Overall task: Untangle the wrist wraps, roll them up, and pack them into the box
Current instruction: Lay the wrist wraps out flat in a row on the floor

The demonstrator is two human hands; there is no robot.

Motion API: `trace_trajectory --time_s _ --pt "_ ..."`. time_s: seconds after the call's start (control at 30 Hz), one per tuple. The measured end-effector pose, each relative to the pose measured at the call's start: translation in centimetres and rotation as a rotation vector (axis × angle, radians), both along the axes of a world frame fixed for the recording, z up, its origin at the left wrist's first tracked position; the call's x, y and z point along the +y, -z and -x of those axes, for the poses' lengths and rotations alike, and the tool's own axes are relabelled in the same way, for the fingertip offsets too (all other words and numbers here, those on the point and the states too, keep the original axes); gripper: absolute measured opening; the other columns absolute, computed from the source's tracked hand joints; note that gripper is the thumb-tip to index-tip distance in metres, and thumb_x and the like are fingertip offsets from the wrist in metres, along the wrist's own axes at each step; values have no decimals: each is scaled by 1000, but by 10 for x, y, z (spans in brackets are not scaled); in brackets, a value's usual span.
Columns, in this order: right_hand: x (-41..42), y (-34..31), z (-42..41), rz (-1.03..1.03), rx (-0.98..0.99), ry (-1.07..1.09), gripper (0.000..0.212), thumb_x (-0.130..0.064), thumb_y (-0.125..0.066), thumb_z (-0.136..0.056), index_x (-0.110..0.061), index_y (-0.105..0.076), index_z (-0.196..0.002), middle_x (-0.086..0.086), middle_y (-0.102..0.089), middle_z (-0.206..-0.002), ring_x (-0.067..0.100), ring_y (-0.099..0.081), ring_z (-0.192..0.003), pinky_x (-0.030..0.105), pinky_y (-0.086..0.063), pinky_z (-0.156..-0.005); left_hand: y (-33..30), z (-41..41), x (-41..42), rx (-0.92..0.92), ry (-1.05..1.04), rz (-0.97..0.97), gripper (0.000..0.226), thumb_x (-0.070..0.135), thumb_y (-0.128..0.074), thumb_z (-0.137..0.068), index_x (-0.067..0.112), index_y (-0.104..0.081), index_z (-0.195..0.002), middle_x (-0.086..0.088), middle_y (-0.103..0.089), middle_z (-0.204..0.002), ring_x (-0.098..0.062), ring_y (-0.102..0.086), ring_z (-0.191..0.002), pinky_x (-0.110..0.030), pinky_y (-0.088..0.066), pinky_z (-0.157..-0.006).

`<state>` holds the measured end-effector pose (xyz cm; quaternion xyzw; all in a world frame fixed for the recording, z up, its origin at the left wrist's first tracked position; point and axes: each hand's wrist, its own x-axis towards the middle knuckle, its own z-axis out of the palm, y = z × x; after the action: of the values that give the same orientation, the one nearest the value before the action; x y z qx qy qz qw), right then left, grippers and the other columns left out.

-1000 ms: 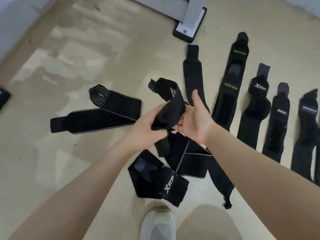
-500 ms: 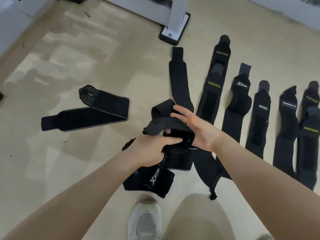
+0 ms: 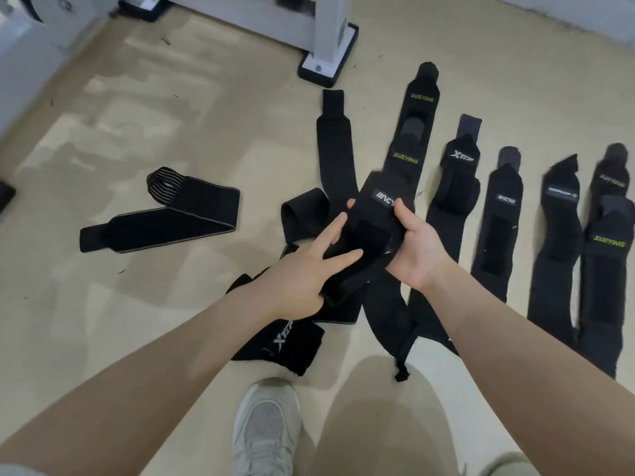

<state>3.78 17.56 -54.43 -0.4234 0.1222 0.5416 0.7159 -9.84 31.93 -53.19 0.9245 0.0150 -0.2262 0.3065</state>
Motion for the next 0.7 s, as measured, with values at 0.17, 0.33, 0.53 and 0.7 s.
trace_trajectory --time_s 0.17,0.33,0.53,0.7 --pt "-18 -4 -9 -40 -54 -16 39 -26 -35 -98 -9 -55 -128 8 -62 -126 25 -59 -117 38 -50 -97 15 -7 -23 59 23 -33 102 3 -59 -82 44 6 -147 14 34 -148 -20 -40 -120 -28 -51 -83" --pt "-39 4 -16 -72 -158 -16 40 -8 -41 -94 -9 -51 -133 9 -59 -130 29 -56 -121 43 -46 -101 21 -10 -34 116 23 -52 95 8 -56 -83 46 3 -147 7 16 -153 -17 -44 -106 -31 -51 -84" --pt "-55 18 -21 -88 -173 26 61 6 -50 -80 -4 -42 -139 16 -53 -134 34 -51 -124 47 -42 -104 28 -14 -37 127 60 -101 95 5 -55 -82 45 1 -148 5 13 -153 -14 -43 -104 -22 -49 -77" --pt "-59 13 -21 -86 -224 43 56 -10 -61 -79 -17 -50 -133 9 -62 -123 28 -58 -116 39 -50 -96 36 -11 -42 197 76 -112 96 7 -58 -82 46 0 -147 7 15 -154 -18 -45 -114 -26 -51 -83"
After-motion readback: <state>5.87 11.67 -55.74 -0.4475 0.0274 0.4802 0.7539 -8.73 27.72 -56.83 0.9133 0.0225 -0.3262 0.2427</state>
